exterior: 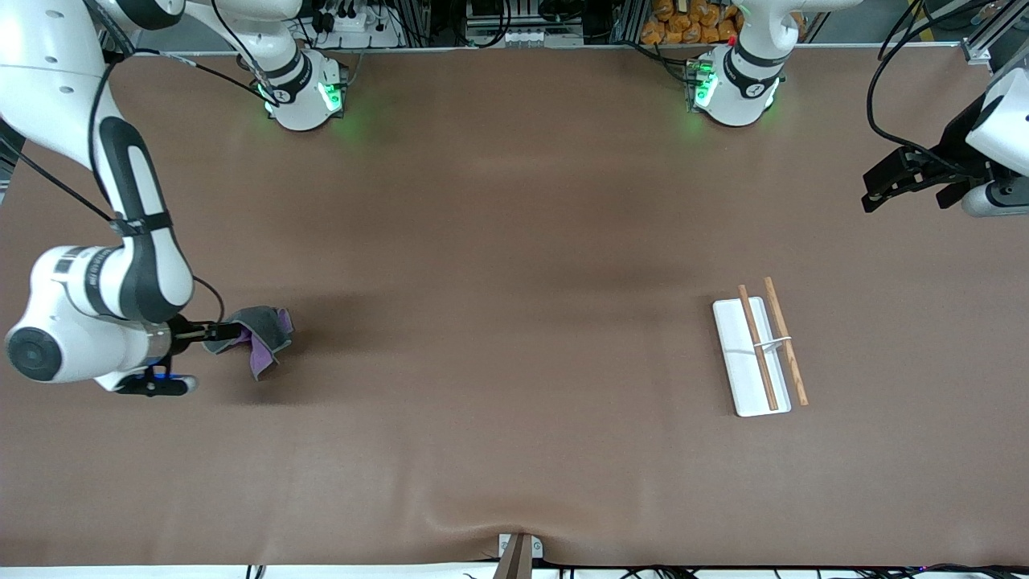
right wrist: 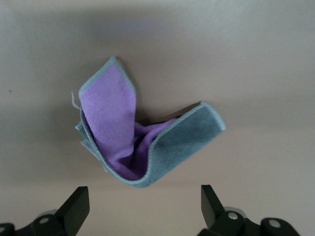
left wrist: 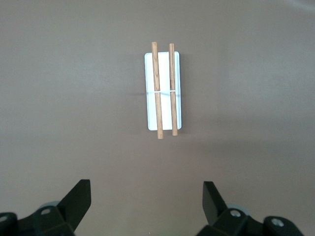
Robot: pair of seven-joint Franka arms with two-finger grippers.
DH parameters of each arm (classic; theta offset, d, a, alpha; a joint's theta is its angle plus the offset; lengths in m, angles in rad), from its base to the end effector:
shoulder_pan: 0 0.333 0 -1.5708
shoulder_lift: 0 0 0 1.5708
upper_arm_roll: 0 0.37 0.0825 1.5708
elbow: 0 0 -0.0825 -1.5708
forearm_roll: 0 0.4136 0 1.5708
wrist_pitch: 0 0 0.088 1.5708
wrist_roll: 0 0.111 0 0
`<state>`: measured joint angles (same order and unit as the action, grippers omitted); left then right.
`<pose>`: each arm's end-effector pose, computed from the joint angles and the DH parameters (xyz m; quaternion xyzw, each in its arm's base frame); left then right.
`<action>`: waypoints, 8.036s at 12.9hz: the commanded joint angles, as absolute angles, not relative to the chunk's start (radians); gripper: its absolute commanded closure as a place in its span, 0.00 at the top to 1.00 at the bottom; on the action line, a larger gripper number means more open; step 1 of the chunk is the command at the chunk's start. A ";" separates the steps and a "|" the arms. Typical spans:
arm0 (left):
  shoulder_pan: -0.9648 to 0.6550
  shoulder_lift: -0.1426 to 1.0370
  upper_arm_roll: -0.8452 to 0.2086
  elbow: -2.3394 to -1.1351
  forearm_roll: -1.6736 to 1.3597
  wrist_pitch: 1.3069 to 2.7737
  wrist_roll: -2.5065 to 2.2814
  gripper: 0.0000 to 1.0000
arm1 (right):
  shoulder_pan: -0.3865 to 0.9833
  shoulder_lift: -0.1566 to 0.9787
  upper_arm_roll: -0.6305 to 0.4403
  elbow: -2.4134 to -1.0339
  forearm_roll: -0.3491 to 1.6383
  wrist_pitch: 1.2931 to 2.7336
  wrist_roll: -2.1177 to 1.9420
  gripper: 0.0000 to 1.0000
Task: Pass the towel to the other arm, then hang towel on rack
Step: 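Reach the right gripper down to the grey-lilac towel, then close the right gripper on the towel and lift it, then carry the towel to mid-table while the left gripper reaches toward it, then grasp the towel with the left gripper beside the right gripper, then open the right gripper and withdraw while the left gripper carries towel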
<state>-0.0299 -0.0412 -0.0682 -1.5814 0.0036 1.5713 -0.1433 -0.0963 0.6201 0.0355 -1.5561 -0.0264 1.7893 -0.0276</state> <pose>0.5667 -0.0564 0.6929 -0.9996 -0.0226 -0.0158 0.0013 0.7071 -0.0491 0.2828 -0.9813 0.0123 0.1919 0.0071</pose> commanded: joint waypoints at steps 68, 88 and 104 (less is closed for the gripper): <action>-0.327 0.420 -0.179 -1.447 -0.248 1.856 -0.701 1.00 | 0.706 0.569 0.233 -1.255 -0.207 1.959 -0.086 0.00; -0.345 0.430 -0.178 -1.445 -0.360 1.850 -0.739 0.00 | 0.707 0.568 0.233 -1.256 -0.207 1.959 -0.083 0.00; -0.153 0.344 -0.167 -1.443 -0.286 1.770 -0.476 0.00 | 0.534 0.457 0.235 -1.256 -0.144 1.803 -0.083 1.00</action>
